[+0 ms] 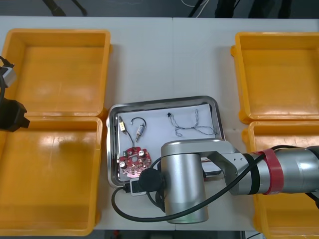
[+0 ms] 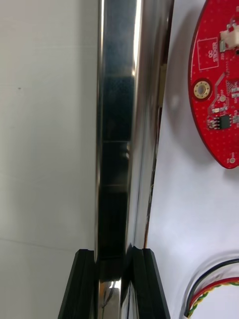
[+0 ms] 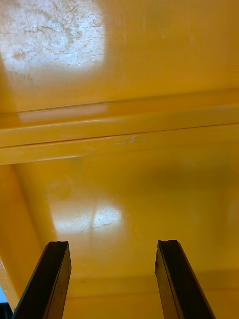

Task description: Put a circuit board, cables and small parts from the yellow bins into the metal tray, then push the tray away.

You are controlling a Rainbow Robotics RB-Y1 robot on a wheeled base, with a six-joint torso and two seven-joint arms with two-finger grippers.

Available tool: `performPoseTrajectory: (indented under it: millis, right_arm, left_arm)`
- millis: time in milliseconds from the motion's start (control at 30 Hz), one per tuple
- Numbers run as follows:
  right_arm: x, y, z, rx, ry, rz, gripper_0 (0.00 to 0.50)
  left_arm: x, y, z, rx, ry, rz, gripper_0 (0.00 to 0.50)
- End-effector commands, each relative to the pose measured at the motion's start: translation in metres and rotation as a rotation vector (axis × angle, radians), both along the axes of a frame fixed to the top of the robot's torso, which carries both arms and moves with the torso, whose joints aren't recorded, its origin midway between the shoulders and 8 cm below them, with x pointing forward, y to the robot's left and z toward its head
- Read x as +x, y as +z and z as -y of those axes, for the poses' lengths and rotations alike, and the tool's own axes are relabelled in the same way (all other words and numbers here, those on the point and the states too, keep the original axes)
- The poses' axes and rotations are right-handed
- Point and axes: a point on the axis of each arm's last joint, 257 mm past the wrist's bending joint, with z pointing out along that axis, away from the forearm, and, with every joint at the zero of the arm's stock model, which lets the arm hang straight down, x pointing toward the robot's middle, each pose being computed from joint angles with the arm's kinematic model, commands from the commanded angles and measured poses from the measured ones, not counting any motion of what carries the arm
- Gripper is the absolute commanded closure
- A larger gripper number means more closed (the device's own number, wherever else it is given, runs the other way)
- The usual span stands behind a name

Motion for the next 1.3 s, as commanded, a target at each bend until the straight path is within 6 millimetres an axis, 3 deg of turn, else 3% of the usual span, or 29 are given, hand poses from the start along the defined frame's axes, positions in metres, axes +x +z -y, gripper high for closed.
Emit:
performPoseTrajectory:
  millis: [33, 533, 1300]
  right_arm:
    - [0.016, 0.021, -0.007, 0.016, 0.005, 0.048, 0.500]
    - [0.061, 0.040, 0.003, 0.030, -0.119, 0.032, 0.500]
    - [0.116, 0.077, -0.007, 0.056, -0.162, 0.026, 0.500]
  left_arm:
    - [-0.004, 0.014, -0.016, 0.036, 0.035, 0.027, 0.000]
    - [-0.004, 0.014, -0.016, 0.036, 0.035, 0.027, 0.000]
    - [-0.004, 0.014, -0.016, 0.036, 0.035, 0.027, 0.000]
